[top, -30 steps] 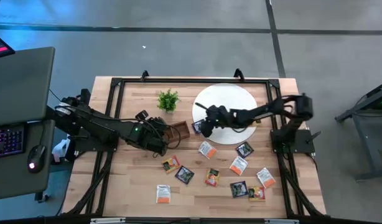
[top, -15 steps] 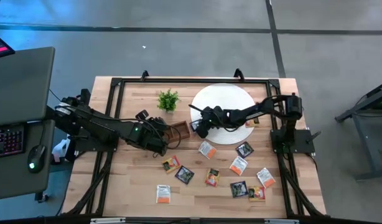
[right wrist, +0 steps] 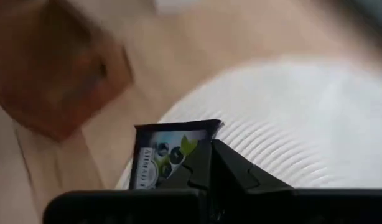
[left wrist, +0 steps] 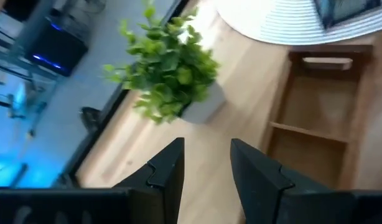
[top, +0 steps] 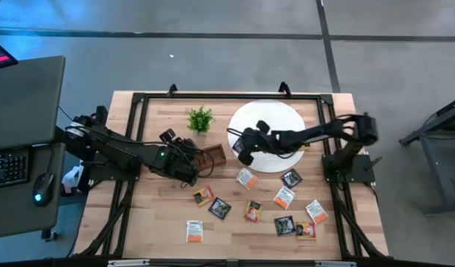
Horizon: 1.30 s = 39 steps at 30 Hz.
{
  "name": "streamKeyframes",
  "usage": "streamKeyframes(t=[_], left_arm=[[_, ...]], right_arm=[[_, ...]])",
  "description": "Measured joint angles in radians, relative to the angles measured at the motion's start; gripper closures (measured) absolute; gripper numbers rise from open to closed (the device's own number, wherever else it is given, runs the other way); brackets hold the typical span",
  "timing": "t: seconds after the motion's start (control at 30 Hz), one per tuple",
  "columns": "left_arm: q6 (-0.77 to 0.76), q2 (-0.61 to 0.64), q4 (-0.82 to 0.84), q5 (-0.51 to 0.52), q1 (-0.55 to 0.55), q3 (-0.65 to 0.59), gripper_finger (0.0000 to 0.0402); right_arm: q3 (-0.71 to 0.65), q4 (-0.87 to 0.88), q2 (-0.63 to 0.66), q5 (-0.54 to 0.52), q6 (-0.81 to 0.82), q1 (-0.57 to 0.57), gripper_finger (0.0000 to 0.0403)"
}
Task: Pick & Place Tea
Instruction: Put the purple tea bag into the left section of the wooden organizer
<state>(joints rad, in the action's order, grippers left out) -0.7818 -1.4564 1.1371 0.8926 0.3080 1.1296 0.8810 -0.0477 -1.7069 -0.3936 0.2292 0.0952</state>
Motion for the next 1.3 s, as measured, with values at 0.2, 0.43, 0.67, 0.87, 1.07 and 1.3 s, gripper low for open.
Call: streamKeyframes(t=[0.2,0.43,0.67,0.87,1.07,1.3], left_arm=[[-0.020,0.028,0.144,0.035,0.002,0.045,0.0275],[-0.041,0.060,0.288,0.113,0.008,0.178,0.0275],[-0.034,0.087,0.363,0.140,0.014,0.293,0.0275],[-0.034,0.113,0.426,0.172,0.013,0.320,0.0275],[-0.034,0.118,0.434,0.166,0.013,0.319,0.0275],[-0.034,0.118,0.434,0.136,0.013,0.319,0.0275]], right_arm=[[0.001,-0.234,0.097,-0.187,-0.339,-0.126,0.0398],[0.097,-0.598,-0.030,-0.098,-0.681,-0.207,0.0401],[0.471,-0.480,-0.355,-0.070,-0.801,-0.207,0.0402],[0.760,-0.436,-0.593,-0.065,-0.900,-0.207,0.0402],[0.956,-0.321,-0.737,-0.033,-0.967,-0.208,0.0402],[0.994,-0.213,-0.769,-0.027,-0.971,-0.204,0.0400]])
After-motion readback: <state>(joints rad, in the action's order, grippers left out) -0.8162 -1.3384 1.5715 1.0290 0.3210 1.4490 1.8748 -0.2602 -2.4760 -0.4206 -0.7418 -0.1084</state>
